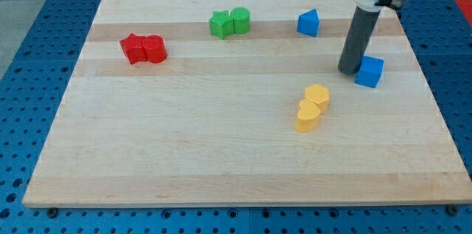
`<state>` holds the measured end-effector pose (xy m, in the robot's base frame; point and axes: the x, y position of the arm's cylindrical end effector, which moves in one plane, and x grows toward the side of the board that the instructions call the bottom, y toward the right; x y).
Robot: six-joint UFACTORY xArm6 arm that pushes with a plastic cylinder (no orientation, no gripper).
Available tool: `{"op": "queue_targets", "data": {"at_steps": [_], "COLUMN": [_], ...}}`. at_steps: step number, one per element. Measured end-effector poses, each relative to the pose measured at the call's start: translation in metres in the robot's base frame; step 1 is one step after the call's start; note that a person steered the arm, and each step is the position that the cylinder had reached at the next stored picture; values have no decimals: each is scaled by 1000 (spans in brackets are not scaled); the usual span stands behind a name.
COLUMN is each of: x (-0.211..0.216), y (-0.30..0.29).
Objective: Move the blue triangle towards the blue cube
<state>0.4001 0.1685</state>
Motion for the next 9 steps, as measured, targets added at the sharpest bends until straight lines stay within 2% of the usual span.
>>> {"op": "queue_targets", "data": {"at_steps": [2, 6, 7, 9], "x": [-30, -133, -144, -140], "y": [-51, -84, -77, -36]}}
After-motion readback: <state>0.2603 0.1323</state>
